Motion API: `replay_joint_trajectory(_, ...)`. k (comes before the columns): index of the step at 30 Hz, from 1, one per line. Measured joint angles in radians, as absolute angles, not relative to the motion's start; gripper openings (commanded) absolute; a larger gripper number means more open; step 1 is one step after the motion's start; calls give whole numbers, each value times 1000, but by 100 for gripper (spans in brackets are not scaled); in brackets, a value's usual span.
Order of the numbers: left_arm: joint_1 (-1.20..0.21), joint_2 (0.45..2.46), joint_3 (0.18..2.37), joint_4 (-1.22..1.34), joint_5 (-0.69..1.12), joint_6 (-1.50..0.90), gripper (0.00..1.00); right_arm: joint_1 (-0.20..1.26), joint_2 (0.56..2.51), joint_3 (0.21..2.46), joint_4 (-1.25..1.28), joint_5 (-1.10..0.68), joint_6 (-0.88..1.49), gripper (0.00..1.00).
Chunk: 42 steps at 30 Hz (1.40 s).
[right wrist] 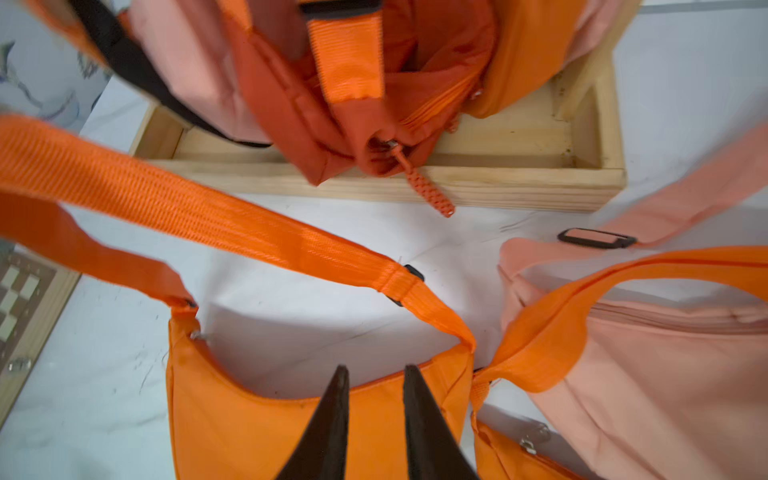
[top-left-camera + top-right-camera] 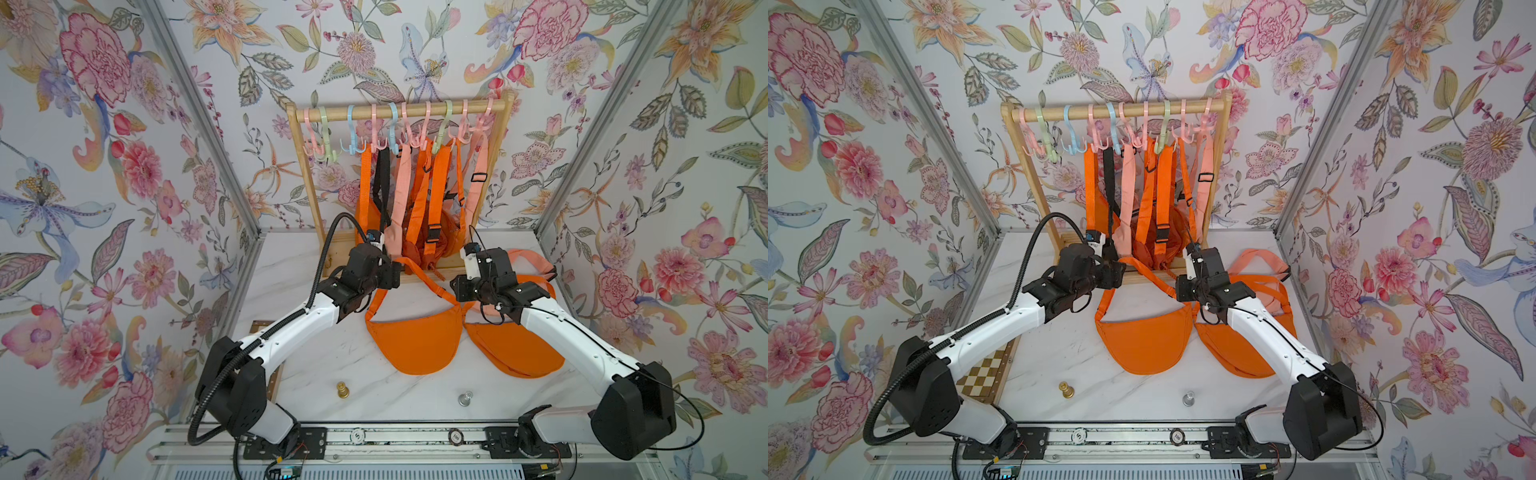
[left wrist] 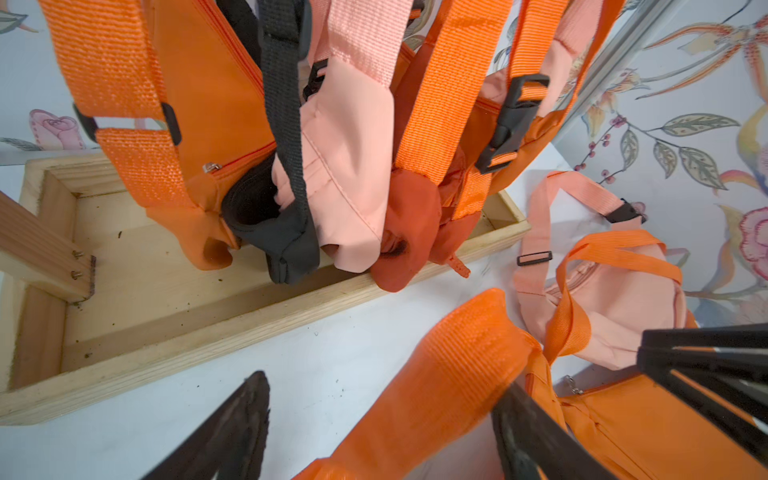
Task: Take the bag off the hook
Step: Adjust the bag at the center of the board.
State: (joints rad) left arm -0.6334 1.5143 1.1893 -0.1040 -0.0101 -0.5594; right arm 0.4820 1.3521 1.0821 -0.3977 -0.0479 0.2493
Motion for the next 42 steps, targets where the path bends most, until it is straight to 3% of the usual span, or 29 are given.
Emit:
replay_joint_trajectory(14,-613,1502,1147,-189,49,-638,94,913,1338,974,-476,-44,196,19)
replay_joint_trajectory(24,-268,1237,1099,-261,-67,-646,98,1062,1465,896,-426,-187,170,23)
replay_joint_trajectory(32,-184,1217,1093,-272,-59,-644,99,1053,1630,894,-371,-244,169,24)
replay_joint_trajectory(42,-181,1222,1065,-269,-26,-645,99,797,1706,957,-354,-246,171,24)
